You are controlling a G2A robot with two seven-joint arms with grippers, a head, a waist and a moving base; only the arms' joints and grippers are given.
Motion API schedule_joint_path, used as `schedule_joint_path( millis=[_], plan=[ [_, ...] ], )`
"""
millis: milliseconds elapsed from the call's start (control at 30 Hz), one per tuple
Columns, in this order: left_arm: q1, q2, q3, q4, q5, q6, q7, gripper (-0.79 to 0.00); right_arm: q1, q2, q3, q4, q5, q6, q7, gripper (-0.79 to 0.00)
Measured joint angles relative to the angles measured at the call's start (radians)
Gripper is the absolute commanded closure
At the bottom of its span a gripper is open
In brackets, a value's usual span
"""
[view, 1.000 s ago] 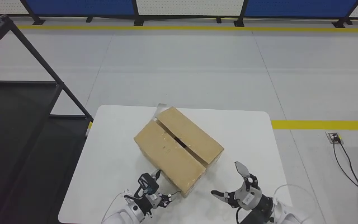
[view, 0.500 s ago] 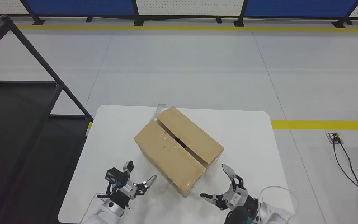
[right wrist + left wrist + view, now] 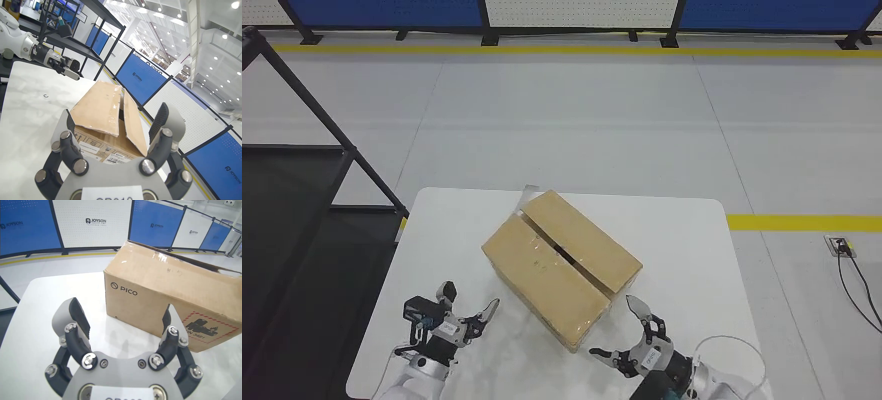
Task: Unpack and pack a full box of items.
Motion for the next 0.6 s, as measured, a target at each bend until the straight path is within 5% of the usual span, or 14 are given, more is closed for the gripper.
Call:
schedule_joint_path(
  millis=[400, 600],
  plan=[
    [-0.118, -0.036, 0.053, 0.067, -0.052, 0.338, 0.012, -0.785, 0.014, -0.037, -0.177, 0.035, -0.156, 0.263, 0.173, -0.785],
    [-0.144, -0.045, 0.049, 0.084, -0.051, 0.426, 0.019, -0.785, 0.053, -0.062, -0.260, 0.076, -0.221, 0.358, 0.274, -0.785]
  ],
)
